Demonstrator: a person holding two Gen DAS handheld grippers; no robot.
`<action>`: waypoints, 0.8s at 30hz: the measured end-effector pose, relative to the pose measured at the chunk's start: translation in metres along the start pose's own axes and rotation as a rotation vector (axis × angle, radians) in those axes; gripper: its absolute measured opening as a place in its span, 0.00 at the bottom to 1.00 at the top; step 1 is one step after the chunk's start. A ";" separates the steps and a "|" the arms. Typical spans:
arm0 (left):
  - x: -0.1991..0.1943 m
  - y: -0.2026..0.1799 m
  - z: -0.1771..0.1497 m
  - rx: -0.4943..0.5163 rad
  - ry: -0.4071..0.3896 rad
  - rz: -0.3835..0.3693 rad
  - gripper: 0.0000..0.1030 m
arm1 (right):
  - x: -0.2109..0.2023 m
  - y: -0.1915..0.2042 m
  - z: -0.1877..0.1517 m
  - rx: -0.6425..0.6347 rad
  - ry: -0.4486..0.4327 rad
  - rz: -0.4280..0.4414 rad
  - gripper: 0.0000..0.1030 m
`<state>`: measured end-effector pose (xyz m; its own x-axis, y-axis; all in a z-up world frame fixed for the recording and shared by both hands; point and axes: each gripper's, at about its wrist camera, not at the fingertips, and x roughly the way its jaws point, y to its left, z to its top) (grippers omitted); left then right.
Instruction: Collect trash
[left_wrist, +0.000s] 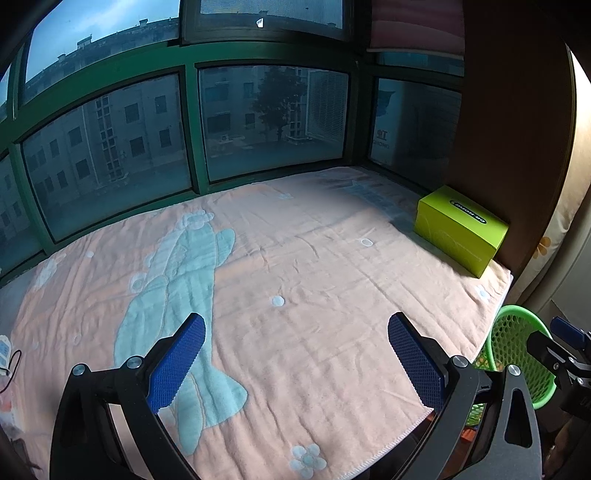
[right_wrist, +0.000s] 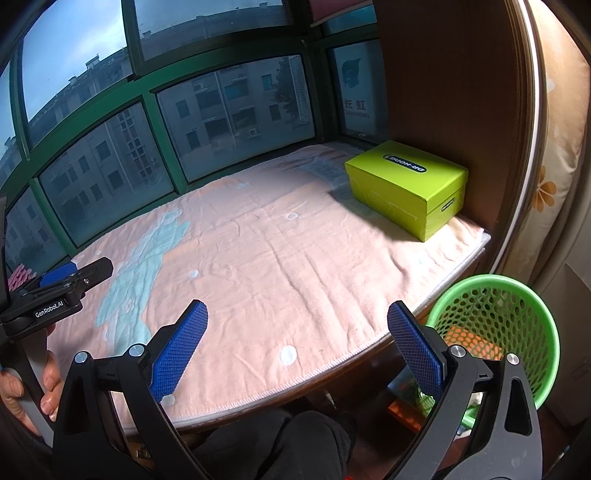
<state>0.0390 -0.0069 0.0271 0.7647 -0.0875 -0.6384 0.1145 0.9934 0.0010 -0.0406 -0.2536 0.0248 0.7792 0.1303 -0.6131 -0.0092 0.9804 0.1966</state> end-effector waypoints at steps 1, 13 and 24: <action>0.000 0.000 0.000 -0.001 0.000 0.000 0.93 | 0.000 0.000 0.000 0.000 0.000 0.000 0.94; -0.001 0.002 -0.001 -0.005 0.001 0.003 0.93 | 0.001 0.001 0.000 0.000 0.001 0.001 0.94; -0.002 0.004 -0.002 -0.011 -0.002 0.006 0.93 | 0.001 0.002 0.000 0.004 0.001 0.000 0.94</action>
<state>0.0365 -0.0030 0.0272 0.7668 -0.0814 -0.6367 0.1026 0.9947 -0.0036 -0.0400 -0.2518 0.0241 0.7783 0.1308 -0.6141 -0.0073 0.9799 0.1996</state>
